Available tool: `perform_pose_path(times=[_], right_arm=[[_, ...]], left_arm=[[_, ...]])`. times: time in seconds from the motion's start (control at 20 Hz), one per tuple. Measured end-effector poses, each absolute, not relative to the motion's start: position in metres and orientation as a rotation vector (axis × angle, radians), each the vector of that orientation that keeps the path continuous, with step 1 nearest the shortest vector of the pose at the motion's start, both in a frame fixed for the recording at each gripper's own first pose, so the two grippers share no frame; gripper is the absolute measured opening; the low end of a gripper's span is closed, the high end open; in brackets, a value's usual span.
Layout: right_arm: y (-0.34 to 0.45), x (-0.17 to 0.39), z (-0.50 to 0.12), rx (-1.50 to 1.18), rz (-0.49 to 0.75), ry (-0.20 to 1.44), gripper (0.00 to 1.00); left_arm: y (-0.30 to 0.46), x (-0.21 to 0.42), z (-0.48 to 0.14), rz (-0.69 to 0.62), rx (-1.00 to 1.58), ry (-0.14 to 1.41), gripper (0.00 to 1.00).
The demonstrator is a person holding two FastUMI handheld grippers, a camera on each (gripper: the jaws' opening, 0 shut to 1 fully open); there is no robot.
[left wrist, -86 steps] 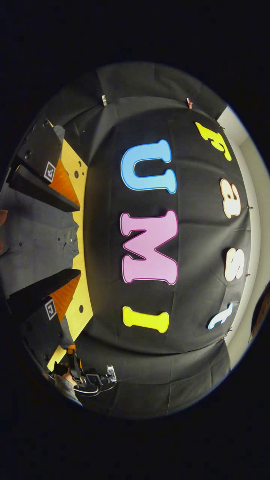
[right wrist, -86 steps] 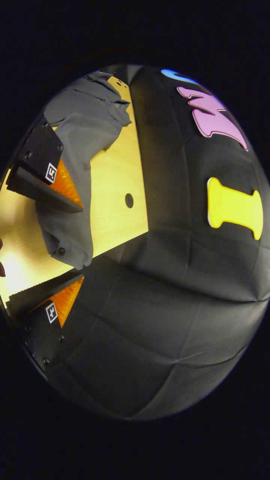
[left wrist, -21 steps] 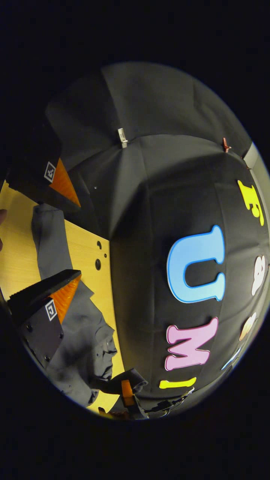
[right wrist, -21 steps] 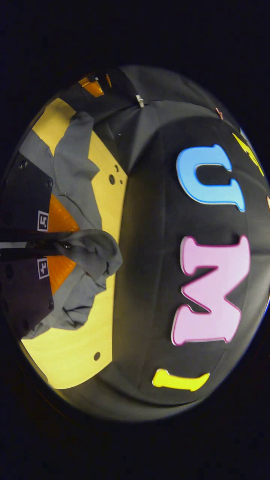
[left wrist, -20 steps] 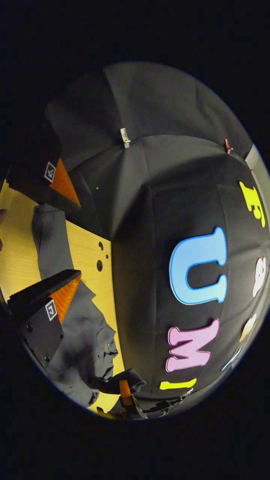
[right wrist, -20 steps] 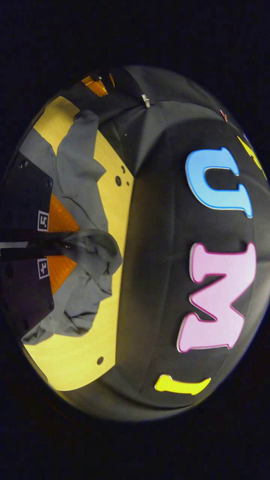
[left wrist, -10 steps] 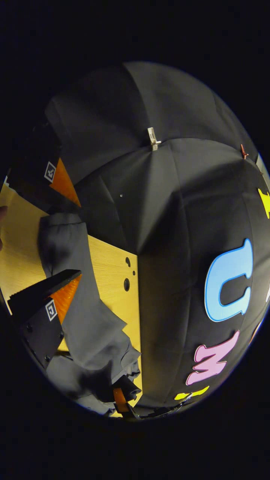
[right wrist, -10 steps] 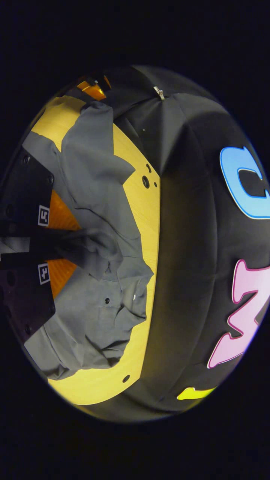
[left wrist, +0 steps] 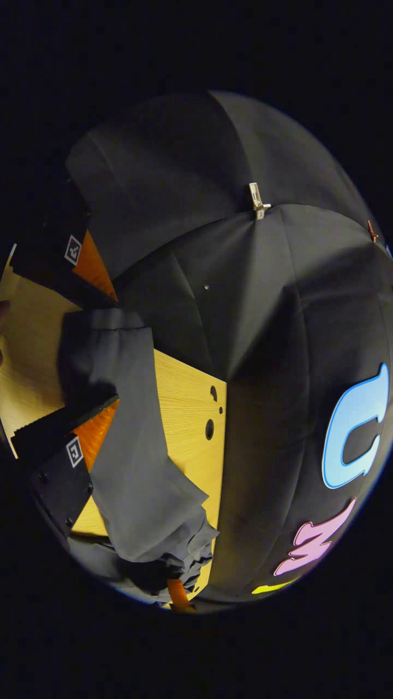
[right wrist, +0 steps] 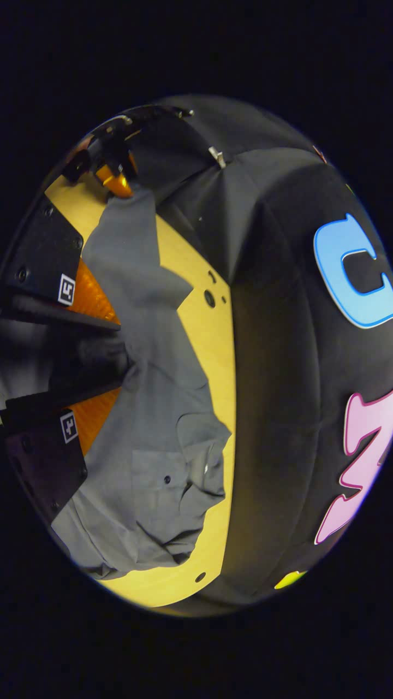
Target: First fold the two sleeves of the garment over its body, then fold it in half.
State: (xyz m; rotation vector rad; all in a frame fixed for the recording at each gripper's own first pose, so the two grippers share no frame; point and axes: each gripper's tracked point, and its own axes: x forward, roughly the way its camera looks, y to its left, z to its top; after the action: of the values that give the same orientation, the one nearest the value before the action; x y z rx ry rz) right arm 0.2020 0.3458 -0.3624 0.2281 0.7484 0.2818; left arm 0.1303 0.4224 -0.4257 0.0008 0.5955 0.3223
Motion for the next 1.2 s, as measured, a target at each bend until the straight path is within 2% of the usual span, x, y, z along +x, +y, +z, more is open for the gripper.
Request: perform_pose_path(times=[0.15, 0.2, 0.25, 0.3, 0.35, 0.4, 0.55, 0.65, 0.8, 1.2], right_arm=[[0.338, 0.199, -0.34, 0.232, 0.284, 0.71, 0.64], [0.331, 0.196, -0.337, 0.218, 0.282, 0.707, 0.52], [0.323, 0.193, -0.334, 0.2, 0.279, 0.703, 0.64], [0.314, 0.19, -0.331, 0.184, 0.273, 0.7, 0.65], [0.303, 0.188, -0.329, 0.168, 0.259, 0.692, 0.52], [0.291, 0.186, -0.327, 0.153, 0.239, 0.686, 0.64], [0.265, 0.172, -0.322, 0.165, 0.203, 0.684, 0.64], [0.243, 0.163, -0.317, 0.162, 0.175, 0.678, 0.64], [0.211, 0.148, -0.31, 0.183, 0.131, 0.676, 0.64], [0.12, 0.111, -0.293, 0.14, 0.025, 0.656, 0.64]], left_arm=[[0.424, 0.129, -0.436, 0.33, -0.002, 0.626, 0.97], [0.423, 0.129, -0.439, 0.331, -0.005, 0.635, 0.96], [0.423, 0.129, -0.442, 0.329, -0.01, 0.644, 0.96], [0.421, 0.129, -0.441, 0.327, -0.007, 0.652, 0.95], [0.419, 0.129, -0.445, 0.323, 0.002, 0.665, 0.93], [0.413, 0.13, -0.45, 0.295, 0.012, 0.696, 0.91], [0.399, 0.136, -0.453, 0.25, 0.046, 0.714, 0.46], [0.399, 0.135, -0.449, 0.269, 0.063, 0.726, 0.16], [0.395, 0.135, -0.437, 0.288, 0.055, 0.723, 0.07], [0.366, 0.149, -0.339, 0.276, 0.041, 0.558, 0.06]])
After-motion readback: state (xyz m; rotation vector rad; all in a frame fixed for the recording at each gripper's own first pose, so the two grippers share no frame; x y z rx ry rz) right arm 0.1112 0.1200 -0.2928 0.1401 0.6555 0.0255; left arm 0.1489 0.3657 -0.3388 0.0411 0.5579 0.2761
